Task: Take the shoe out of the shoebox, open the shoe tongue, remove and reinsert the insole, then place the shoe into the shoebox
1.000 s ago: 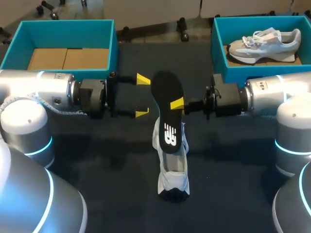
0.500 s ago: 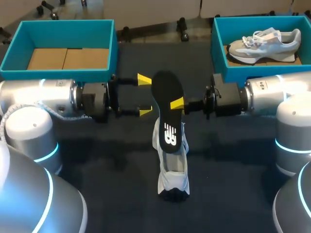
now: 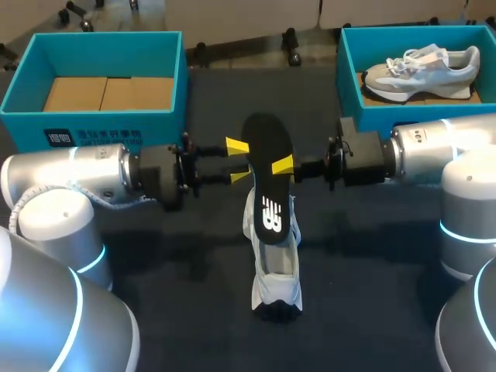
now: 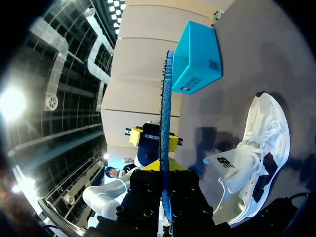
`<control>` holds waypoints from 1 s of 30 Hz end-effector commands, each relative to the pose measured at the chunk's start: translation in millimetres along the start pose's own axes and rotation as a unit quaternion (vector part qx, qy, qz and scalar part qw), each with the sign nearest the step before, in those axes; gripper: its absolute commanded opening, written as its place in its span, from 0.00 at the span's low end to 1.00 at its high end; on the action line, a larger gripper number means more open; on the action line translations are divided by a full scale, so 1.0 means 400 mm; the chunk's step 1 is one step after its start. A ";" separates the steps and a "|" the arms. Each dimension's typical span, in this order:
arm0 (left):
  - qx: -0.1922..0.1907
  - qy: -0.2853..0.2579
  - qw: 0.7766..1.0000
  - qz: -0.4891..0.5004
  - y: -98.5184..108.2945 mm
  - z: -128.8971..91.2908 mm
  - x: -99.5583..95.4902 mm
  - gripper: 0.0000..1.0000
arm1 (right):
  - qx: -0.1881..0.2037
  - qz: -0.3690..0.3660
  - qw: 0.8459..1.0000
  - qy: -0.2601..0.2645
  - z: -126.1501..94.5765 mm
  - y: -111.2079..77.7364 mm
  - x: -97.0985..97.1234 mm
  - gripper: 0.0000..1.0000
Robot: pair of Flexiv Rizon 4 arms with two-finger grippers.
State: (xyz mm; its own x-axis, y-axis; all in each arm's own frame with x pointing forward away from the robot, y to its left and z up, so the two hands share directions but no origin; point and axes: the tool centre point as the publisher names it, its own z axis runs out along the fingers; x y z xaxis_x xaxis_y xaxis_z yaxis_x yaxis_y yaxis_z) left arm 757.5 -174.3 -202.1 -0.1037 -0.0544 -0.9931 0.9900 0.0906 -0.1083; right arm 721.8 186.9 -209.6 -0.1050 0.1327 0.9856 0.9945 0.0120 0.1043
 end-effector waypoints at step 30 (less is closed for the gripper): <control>-0.040 0.002 0.999 0.035 0.032 0.077 0.021 0.25 | -0.001 0.000 1.000 0.000 0.004 -0.001 -0.002 0.00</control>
State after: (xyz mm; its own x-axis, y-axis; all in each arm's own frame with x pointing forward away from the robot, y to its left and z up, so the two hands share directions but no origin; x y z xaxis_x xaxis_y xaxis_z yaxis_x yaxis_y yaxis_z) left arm 771.6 -201.2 -208.8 -0.0375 -0.0406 -0.9985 0.9843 0.1710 -0.0439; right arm 722.0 186.7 -210.2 -0.1055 0.1307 0.9858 0.9944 0.0117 0.1049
